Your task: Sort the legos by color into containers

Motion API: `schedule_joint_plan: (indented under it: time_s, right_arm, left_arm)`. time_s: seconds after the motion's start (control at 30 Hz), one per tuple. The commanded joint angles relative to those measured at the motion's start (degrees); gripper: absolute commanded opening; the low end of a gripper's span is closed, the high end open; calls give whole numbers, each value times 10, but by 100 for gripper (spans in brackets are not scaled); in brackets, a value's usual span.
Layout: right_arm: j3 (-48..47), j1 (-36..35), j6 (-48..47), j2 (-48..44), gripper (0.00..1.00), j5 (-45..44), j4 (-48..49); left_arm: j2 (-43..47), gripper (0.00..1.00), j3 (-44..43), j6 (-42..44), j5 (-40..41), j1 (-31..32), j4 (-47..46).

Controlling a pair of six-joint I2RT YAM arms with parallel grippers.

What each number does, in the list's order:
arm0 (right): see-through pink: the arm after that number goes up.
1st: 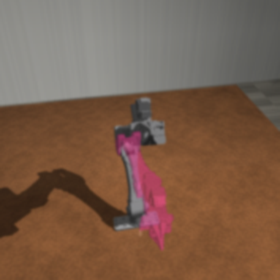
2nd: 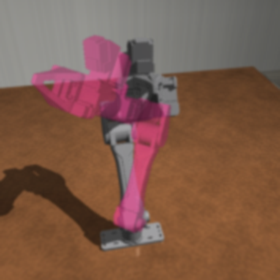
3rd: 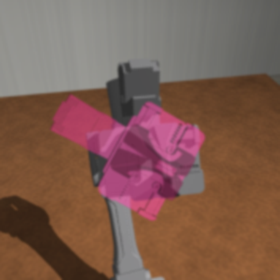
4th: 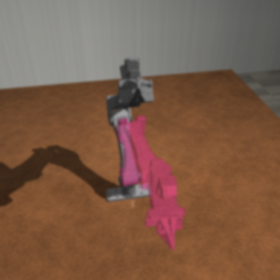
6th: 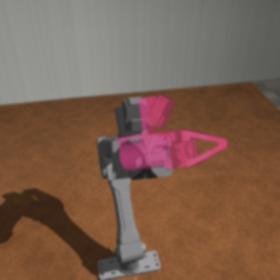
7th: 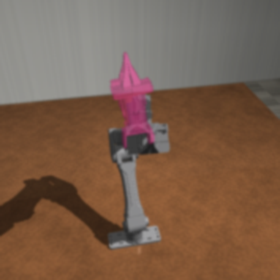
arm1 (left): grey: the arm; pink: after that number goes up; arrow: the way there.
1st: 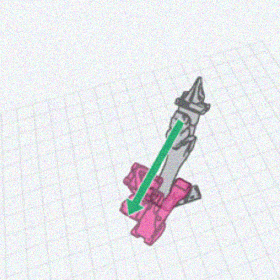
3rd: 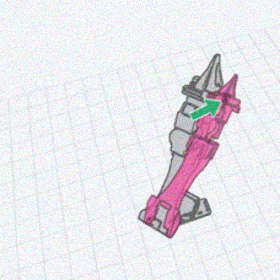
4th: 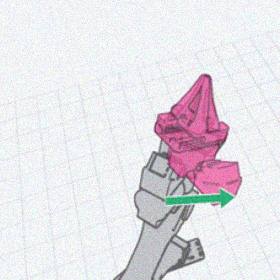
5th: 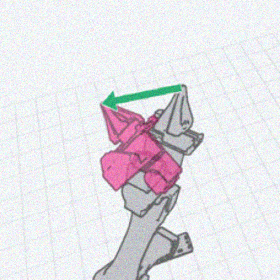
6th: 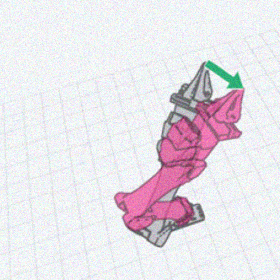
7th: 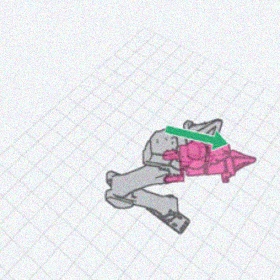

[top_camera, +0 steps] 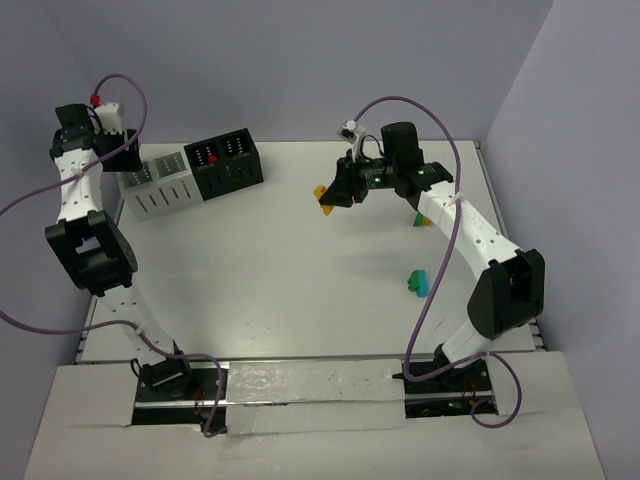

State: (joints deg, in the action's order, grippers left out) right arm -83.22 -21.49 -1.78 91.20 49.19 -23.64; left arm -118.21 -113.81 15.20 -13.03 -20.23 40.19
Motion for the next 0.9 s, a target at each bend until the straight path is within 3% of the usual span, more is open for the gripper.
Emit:
schedule_joint_plan:
  time_s: [0.0,0.2,0.27,0.43,0.47,0.63,0.87]
  right_arm:
    - [-6,-11,17,-21,0,-16,21]
    - [33,-18,62,-38,0,12,72]
    - [44,-30,50,-47,0,0,87]
    - [59,-83,-27,-67,0,-103,74]
    - [63,-102,-41,-71,0,-120,75]
    - [55,-141,-84,-69,0,-173,55]
    - [12,-173,-107,-58,0,-201,29]
  left_arm:
    - [53,87,-39,-10,-79,1,-22]
    - [162,82,25,-58,-265,24,-14]
    - [229,81,103,-93,-310,64,-30]
    - [391,82,315,-270,-302,191,-129]
    - [404,84,332,-294,-298,232,-143]
    - [458,96,405,-412,-309,304,-214]
    - [456,87,474,-471,-354,346,-247]
